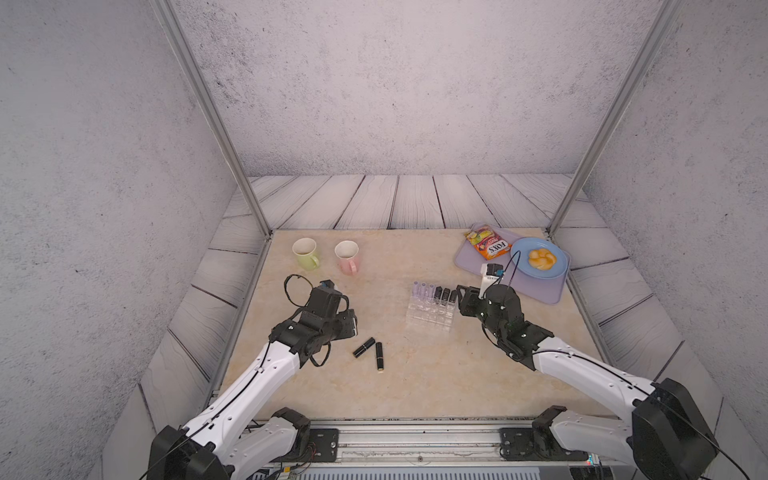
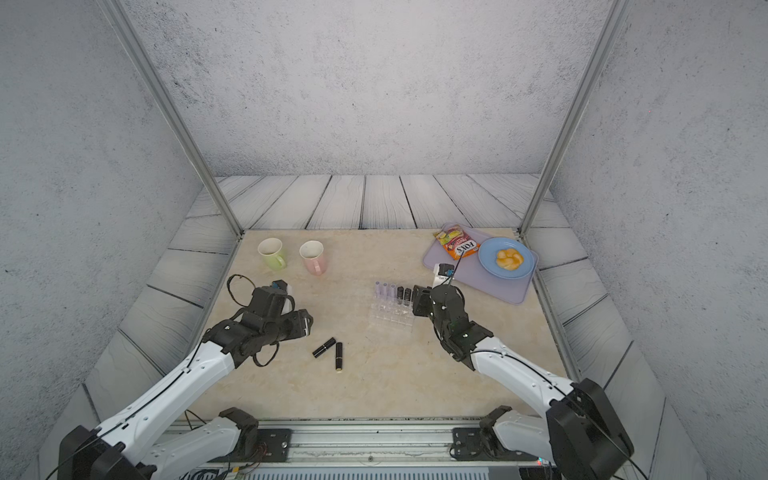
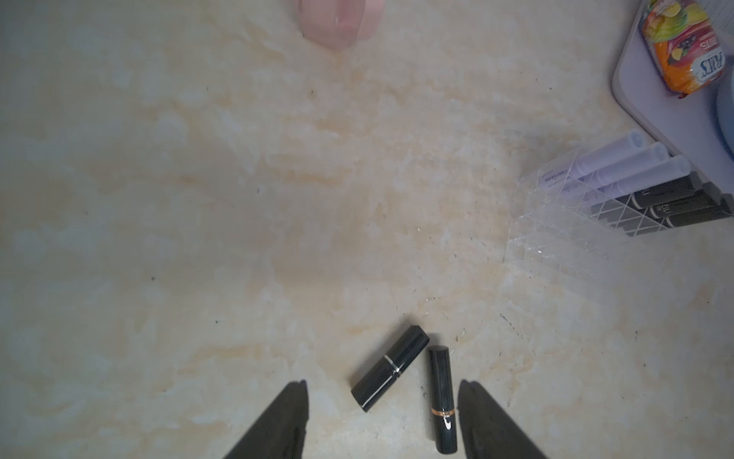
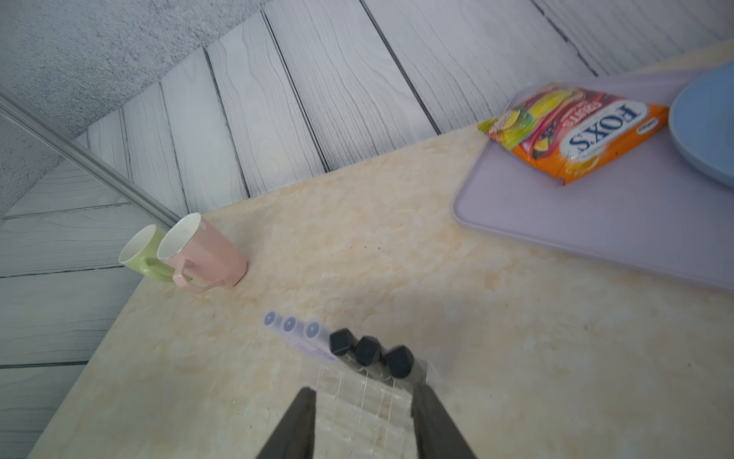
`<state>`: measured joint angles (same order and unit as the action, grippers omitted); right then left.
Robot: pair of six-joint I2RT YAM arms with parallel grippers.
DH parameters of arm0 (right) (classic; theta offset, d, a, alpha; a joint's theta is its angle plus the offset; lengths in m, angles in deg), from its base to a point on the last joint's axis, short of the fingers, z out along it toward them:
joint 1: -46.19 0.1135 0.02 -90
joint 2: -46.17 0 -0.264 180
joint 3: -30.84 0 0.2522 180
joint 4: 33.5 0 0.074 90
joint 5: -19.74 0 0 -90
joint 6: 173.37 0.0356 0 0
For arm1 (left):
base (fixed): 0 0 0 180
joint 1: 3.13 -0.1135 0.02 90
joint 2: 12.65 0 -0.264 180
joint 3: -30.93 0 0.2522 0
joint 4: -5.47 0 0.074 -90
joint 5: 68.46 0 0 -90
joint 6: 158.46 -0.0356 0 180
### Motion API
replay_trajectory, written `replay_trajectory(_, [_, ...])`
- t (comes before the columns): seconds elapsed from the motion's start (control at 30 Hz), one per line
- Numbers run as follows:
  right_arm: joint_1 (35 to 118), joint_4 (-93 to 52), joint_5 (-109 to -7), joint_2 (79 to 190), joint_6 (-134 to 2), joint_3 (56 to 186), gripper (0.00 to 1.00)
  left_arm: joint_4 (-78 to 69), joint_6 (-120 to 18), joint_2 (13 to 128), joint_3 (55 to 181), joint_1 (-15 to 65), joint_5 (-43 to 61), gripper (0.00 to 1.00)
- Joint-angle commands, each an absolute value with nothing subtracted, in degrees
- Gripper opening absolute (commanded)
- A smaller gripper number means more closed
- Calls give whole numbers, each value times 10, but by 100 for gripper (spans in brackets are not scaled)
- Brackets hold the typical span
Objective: Arrange the lipsticks in the organizer
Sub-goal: Pick up the lipstick at the center of the board.
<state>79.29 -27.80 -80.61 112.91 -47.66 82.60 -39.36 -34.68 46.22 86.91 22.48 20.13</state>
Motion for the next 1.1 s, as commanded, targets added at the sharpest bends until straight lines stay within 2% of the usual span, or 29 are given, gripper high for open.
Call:
replay_trajectory(0.0, [806, -112, -756, 1121, -425, 873, 48, -399, -294, 470, 825, 223, 136, 61])
replay_trajectory(0.13, [845, -43, -725, 1146, -418, 917, 51, -404, -289, 503, 824, 225, 128, 59])
replay_trajectory(0.33, [909, -53, -710, 1184, -437, 941, 52, -432, -333, 593, 872, 224, 102, 61])
replay_trajectory(0.73, [913, -73, -692, 1214, -444, 953, 52, -443, -391, 701, 919, 224, 70, 63])
replay_trajectory(1.07, [913, -76, -695, 1224, -442, 947, 52, -444, -402, 753, 934, 224, 47, 57])
